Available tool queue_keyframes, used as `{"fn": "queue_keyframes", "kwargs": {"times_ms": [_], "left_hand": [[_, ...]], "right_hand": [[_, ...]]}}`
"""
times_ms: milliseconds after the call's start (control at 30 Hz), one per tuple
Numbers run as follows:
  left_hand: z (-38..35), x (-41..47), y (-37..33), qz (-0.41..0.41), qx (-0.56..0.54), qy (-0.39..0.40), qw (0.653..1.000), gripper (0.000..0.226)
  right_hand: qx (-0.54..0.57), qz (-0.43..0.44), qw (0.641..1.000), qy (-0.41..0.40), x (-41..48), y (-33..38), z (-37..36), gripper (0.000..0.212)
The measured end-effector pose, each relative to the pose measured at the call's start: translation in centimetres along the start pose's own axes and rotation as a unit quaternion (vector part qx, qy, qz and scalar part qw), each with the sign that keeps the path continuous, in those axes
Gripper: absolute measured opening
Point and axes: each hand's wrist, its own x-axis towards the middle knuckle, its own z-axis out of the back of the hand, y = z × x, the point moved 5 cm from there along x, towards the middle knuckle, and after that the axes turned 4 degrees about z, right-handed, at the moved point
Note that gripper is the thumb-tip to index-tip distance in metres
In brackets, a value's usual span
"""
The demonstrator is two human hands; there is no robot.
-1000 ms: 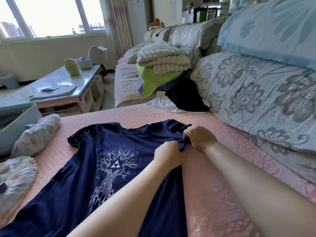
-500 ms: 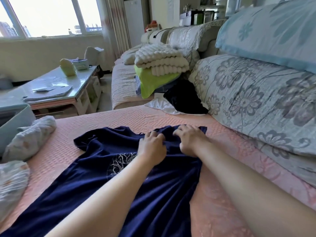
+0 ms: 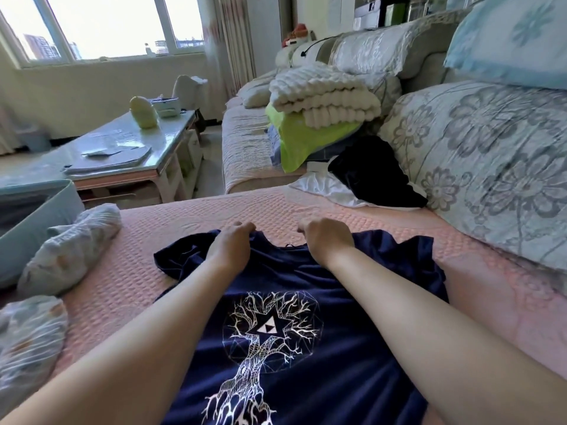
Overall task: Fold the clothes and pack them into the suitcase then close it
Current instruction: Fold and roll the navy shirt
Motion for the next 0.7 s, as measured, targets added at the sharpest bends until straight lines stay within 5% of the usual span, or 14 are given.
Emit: {"fn": "queue_keyframes", "kwargs": {"times_ms": [67, 233, 333, 467, 600, 700], "left_hand": [[-0.7, 1.2, 1.8, 0.008, 0.044, 0.034, 0.998, 0.048], [-1.0, 2.1, 4.7, 0.077, 0.23, 0.104, 0.964, 0.051], [1.0, 2.7, 4.8, 0.068, 0.165, 0.0, 0.984, 0.028], [4.0, 2.5, 5.4, 0.075, -0.027, -0.171, 0.982, 0.024], [3.1, 1.9, 7.7, 0.08, -0.044, -0.082, 0.992, 0.043], [1.9, 0.7, 11.6, 0.18, 0.024, 0.007, 0.983, 0.045]], "right_hand": [[-0.038, 0.002, 0.996, 0.075, 1.2, 0.3, -1.4, 0.045], [0.059, 0.001, 0.988, 0.141, 2.8, -1.3, -2.8, 0.017], [0.102, -0.091, 0.988, 0.075, 3.2, -3.3, -2.5, 0.018], [0.14, -0.223, 0.963, -0.056, 2.8, -4.6, -1.5, 0.032], [0.081, -0.2, 0.976, 0.024, 2.3, -1.8, -2.1, 0.046], [-0.007, -0.099, 0.995, 0.015, 2.5, 1.8, -2.1, 0.05]]}}
